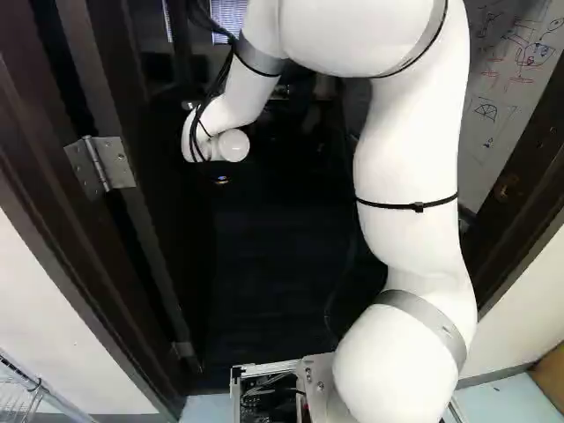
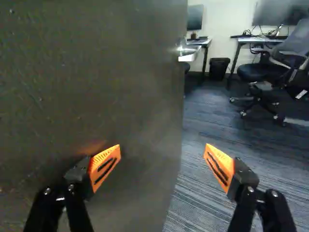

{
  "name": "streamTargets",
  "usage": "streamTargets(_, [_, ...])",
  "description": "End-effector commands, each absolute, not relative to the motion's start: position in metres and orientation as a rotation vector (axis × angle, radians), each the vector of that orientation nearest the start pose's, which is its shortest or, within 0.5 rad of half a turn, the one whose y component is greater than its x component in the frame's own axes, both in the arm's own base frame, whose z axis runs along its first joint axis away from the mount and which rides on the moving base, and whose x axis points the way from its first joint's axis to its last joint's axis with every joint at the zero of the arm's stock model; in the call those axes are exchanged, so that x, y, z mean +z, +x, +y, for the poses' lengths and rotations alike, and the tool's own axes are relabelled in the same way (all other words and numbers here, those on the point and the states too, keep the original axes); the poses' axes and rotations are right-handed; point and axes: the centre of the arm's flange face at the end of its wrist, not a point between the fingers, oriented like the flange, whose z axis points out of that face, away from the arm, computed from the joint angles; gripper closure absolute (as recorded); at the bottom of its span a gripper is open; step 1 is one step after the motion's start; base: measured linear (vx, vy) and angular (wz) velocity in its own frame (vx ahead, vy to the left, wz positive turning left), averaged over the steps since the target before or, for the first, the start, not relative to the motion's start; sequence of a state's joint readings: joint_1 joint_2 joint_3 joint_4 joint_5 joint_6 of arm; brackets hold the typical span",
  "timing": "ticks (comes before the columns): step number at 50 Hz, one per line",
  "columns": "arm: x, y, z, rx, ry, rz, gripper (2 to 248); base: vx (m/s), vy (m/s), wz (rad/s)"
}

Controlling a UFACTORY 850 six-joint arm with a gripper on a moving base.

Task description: Open the door and move inside

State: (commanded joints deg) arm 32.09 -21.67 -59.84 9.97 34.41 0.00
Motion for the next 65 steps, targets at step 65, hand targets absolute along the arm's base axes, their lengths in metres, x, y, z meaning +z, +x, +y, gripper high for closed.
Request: streamTargets(65, [0.453,0.527,0.373,-1.595,-2.207,-0.462,3,0.0,0.0,0.0])
